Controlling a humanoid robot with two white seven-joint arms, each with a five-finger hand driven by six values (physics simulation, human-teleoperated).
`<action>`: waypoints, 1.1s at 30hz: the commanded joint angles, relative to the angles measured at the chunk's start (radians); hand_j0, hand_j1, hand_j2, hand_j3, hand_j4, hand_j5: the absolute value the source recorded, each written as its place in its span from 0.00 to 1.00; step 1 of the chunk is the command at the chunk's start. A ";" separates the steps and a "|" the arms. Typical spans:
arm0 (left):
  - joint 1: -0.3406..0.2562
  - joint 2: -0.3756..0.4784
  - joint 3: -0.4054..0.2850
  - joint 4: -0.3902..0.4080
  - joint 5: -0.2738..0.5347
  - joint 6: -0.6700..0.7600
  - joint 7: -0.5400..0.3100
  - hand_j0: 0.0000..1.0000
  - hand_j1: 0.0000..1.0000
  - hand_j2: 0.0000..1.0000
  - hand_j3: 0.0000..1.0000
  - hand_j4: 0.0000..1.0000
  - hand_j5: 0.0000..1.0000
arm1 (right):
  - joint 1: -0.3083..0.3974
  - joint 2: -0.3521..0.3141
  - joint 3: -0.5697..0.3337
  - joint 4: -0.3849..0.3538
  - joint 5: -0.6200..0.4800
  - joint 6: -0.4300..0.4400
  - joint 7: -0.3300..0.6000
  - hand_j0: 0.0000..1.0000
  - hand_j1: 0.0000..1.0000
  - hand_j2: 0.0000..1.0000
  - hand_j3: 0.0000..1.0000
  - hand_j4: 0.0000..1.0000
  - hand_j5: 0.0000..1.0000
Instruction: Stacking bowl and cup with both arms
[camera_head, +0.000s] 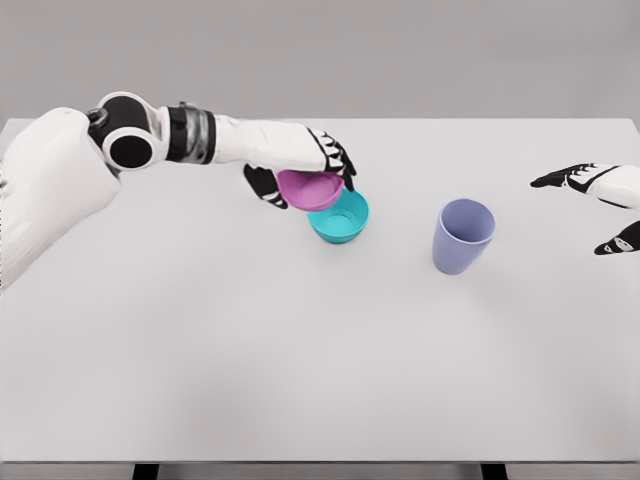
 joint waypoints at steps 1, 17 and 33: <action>0.000 -0.017 0.000 0.004 -0.009 0.003 0.001 0.73 0.73 0.73 0.73 0.73 0.73 | 0.000 -0.001 0.000 0.000 -0.007 0.003 0.000 1.00 1.00 1.00 1.00 1.00 1.00; 0.003 -0.086 -0.008 0.037 -0.047 0.024 0.001 0.74 0.74 0.74 0.74 0.74 0.74 | 0.000 -0.001 -0.011 0.001 -0.008 0.003 0.000 1.00 1.00 1.00 1.00 1.00 1.00; 0.014 -0.100 -0.016 0.042 -0.059 0.039 0.001 0.75 0.75 0.75 0.75 0.75 0.75 | 0.000 -0.003 -0.014 0.003 -0.008 0.003 0.000 1.00 1.00 1.00 1.00 1.00 1.00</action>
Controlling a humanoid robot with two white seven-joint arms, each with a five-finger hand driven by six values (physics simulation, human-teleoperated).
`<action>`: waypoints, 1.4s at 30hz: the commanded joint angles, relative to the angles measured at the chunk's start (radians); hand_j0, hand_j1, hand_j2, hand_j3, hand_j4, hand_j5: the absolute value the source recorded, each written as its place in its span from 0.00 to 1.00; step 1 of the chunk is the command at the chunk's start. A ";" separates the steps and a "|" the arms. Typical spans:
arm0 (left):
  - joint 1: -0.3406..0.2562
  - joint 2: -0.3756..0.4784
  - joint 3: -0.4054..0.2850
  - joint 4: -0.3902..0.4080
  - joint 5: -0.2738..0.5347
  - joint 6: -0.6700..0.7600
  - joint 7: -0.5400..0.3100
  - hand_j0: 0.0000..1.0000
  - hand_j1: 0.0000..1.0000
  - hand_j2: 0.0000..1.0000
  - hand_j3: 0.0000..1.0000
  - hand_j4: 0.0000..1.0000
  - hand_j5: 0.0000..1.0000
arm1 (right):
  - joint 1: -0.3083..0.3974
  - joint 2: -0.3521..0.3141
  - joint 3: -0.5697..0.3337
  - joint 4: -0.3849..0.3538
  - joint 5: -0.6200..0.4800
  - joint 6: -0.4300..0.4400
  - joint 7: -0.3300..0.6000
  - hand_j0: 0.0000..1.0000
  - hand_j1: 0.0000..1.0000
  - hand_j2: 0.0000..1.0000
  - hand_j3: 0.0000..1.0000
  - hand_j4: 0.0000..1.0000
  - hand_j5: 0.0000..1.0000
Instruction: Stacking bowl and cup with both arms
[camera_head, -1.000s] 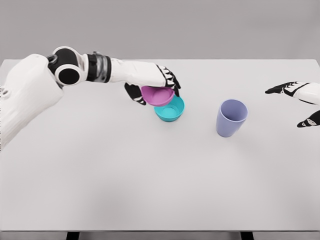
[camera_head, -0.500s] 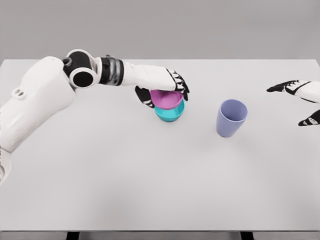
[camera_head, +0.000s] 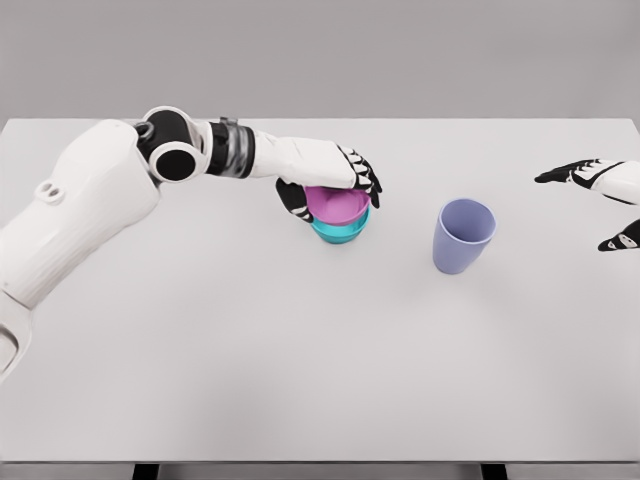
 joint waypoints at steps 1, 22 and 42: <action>0.000 -0.003 0.000 0.001 0.003 0.007 0.001 0.75 0.75 0.75 0.75 0.75 0.75 | 0.000 -0.001 0.000 0.000 -0.007 0.003 0.000 1.00 1.00 1.00 1.00 1.00 1.00; 0.005 -0.009 -0.012 0.029 0.001 0.007 0.001 0.76 0.76 0.76 0.76 0.76 0.76 | 0.000 -0.001 0.000 0.000 -0.007 0.003 0.000 1.00 1.00 1.00 1.00 1.00 1.00; 0.003 -0.009 -0.012 0.032 0.000 0.006 0.001 0.92 0.92 0.92 0.92 0.92 0.92 | -0.161 -0.083 0.009 -0.342 0.041 0.003 0.000 1.00 1.00 1.00 1.00 1.00 1.00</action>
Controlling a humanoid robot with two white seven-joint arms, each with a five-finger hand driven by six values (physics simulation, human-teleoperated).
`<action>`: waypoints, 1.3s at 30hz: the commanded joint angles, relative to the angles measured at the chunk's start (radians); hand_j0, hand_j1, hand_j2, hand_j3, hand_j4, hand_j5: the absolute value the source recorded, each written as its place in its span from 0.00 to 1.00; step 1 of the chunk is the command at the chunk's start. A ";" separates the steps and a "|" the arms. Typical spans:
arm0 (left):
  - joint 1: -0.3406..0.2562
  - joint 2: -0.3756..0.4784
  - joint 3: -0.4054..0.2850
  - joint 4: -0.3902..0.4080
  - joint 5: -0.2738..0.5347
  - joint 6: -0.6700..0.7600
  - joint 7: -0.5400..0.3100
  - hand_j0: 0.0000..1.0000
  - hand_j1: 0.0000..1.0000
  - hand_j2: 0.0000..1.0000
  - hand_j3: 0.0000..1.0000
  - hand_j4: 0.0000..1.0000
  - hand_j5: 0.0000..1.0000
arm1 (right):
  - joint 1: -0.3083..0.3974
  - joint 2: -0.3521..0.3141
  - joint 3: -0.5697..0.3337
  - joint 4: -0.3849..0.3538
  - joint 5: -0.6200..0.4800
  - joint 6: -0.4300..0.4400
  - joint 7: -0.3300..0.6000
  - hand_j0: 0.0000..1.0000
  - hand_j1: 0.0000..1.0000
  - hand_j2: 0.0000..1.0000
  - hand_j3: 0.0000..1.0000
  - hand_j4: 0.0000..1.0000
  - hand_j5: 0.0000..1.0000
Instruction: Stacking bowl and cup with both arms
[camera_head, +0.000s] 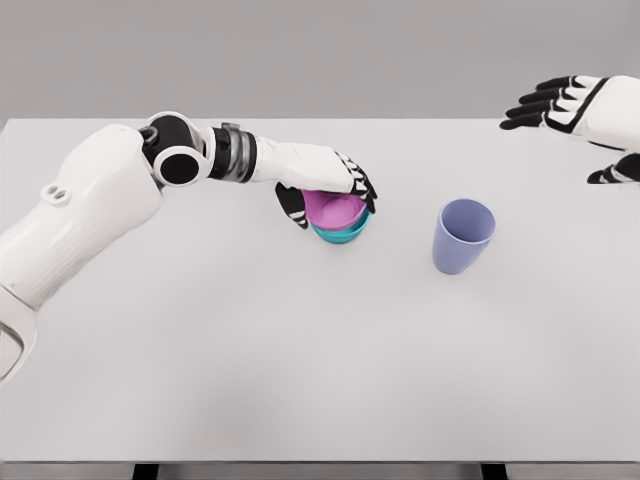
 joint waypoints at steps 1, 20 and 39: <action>0.000 0.001 0.002 0.000 -0.004 0.003 -0.001 0.94 0.94 0.94 0.94 0.94 0.94 | -0.008 -0.006 0.016 -0.018 -0.002 0.002 0.000 1.00 1.00 1.00 1.00 1.00 1.00; 0.000 0.001 0.003 -0.002 -0.004 -0.008 -0.001 1.00 1.00 1.00 1.00 1.00 1.00 | -0.118 0.071 0.312 0.016 0.122 0.002 0.000 1.00 1.00 1.00 1.00 1.00 1.00; 0.000 0.293 0.120 -0.246 0.286 -0.031 -0.001 1.00 1.00 1.00 1.00 1.00 1.00 | -0.147 0.156 0.380 0.125 0.203 0.002 0.000 1.00 1.00 1.00 1.00 1.00 1.00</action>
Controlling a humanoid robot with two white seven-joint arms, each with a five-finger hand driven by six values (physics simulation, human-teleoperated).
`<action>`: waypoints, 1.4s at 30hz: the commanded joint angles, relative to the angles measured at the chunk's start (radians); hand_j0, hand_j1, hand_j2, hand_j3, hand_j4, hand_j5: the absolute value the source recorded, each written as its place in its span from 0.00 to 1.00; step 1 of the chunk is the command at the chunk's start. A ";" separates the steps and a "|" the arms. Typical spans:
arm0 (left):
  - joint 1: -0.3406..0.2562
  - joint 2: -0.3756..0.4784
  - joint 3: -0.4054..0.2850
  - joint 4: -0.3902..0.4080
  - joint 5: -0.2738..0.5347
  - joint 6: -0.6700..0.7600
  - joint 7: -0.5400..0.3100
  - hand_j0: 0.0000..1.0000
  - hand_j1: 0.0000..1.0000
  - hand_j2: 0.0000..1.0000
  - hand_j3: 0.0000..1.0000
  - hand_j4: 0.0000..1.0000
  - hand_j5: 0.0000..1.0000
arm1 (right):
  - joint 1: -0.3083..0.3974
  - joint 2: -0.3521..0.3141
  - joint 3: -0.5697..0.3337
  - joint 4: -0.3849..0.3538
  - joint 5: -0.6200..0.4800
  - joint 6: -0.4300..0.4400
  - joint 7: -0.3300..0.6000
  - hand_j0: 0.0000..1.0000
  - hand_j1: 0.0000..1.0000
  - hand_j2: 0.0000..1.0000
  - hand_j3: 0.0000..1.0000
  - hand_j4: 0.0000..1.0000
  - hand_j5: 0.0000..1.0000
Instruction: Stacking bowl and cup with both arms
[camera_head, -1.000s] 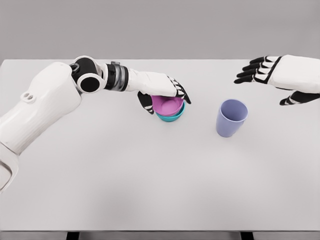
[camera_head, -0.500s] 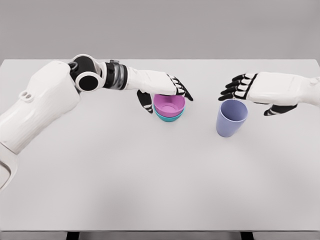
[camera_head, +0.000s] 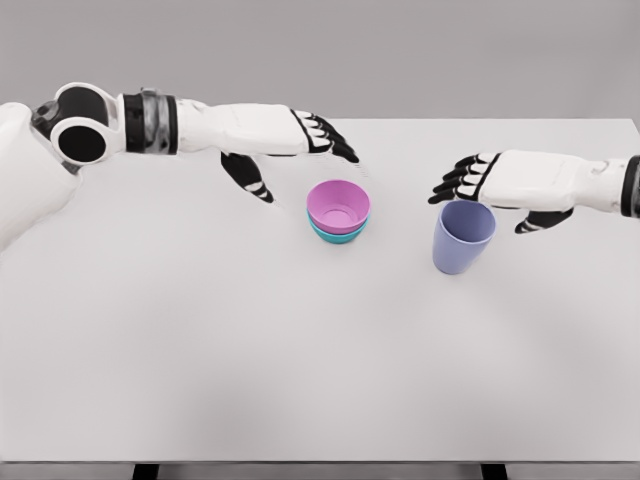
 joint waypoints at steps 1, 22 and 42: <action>0.000 0.101 0.037 -0.042 0.100 0.002 0.000 1.00 1.00 1.00 1.00 1.00 1.00 | 0.000 0.012 0.007 0.015 0.012 0.003 0.000 1.00 1.00 1.00 1.00 1.00 1.00; 0.621 0.428 0.348 -0.183 0.585 0.002 0.000 1.00 1.00 1.00 1.00 1.00 1.00 | -0.021 0.084 0.067 0.096 0.070 0.003 0.000 1.00 1.00 1.00 1.00 1.00 1.00; 0.689 0.417 0.445 -0.097 0.678 0.002 0.000 1.00 1.00 1.00 1.00 1.00 1.00 | -0.026 0.113 0.105 0.145 0.099 0.003 0.000 0.73 0.73 0.73 0.73 0.73 0.73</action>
